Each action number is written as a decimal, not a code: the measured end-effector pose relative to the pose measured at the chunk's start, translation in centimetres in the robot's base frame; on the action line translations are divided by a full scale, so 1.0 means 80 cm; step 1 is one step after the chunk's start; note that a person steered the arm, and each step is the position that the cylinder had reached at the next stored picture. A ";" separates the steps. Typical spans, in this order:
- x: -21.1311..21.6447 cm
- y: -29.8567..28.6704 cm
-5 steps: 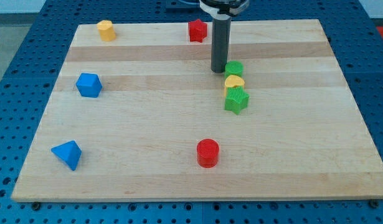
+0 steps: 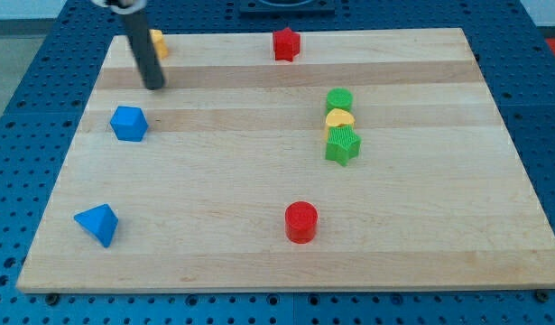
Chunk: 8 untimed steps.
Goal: Push the yellow hexagon near the green circle
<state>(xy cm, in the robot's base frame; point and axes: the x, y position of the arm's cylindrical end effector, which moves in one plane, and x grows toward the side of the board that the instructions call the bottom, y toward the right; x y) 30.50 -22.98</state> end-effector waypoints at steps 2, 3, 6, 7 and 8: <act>-0.048 -0.094; -0.089 -0.091; -0.119 0.001; -0.114 0.032; -0.103 0.064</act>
<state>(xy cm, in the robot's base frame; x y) 22.25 -17.87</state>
